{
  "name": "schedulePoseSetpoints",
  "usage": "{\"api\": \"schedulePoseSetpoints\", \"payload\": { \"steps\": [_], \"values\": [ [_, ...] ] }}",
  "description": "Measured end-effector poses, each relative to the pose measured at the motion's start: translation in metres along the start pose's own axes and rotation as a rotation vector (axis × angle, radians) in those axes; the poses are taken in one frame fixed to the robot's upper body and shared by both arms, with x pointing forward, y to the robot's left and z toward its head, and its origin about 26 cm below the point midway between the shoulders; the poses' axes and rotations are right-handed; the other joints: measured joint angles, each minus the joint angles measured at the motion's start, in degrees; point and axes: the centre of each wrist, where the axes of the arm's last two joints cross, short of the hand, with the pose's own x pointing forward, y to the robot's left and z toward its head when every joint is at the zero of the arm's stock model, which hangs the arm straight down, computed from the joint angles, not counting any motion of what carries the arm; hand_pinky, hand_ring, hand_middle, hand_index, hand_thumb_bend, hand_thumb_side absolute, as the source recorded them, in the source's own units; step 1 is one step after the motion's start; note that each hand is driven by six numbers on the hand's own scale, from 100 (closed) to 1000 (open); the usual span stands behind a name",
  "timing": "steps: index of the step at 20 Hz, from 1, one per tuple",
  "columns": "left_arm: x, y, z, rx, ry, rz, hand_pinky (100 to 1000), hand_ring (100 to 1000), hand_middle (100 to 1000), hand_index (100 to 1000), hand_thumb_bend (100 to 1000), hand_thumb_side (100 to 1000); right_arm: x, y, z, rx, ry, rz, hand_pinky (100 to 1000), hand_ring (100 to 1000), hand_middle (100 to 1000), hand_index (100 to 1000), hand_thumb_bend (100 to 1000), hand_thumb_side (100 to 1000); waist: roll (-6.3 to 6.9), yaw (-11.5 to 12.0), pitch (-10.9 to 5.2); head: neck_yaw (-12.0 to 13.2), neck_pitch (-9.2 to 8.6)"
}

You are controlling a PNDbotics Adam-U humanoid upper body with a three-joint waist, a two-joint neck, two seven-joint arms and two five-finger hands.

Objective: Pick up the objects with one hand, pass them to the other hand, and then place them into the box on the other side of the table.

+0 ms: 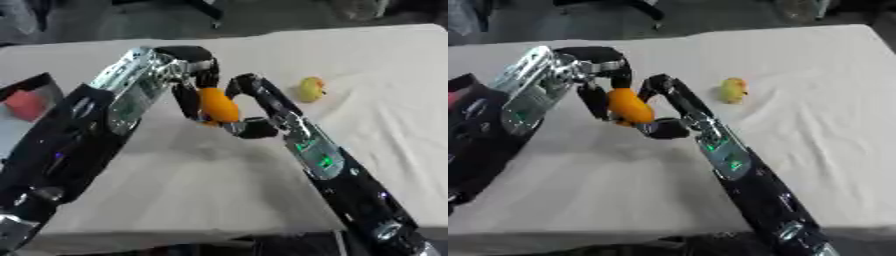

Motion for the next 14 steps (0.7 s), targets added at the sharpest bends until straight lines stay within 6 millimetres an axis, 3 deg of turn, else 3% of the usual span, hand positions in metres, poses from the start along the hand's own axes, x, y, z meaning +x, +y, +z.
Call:
{"api": "schedulePoseSetpoints", "payload": {
  "steps": [3,6,9,14],
  "values": [
    [0.0028,0.0017,0.0018,0.005,0.004,0.006,784,606,438,422,513,100,0.0004,-0.0001,-0.0003,0.015,0.015,0.007,745,651,621,663,492,100,0.00,0.0,0.00,0.0,0.00],
    [0.0045,0.0029,0.0031,0.010,0.011,0.008,778,599,425,430,541,100,0.0008,-0.0006,-0.0011,0.025,0.035,0.023,767,688,677,737,592,100,0.00,0.0,0.00,0.0,0.00],
    [0.0059,0.0039,0.0042,0.018,0.019,0.008,772,580,371,437,498,100,0.0012,-0.0010,-0.0019,0.023,0.057,0.044,782,717,728,794,516,109,0.00,0.1,0.00,0.0,0.00],
    [0.0073,0.0047,0.0049,0.036,0.034,0.010,765,568,365,439,532,100,0.0013,-0.0003,-0.0032,0.014,0.084,0.074,806,775,820,878,426,232,0.00,0.1,0.00,0.0,0.00]
  ]
}}
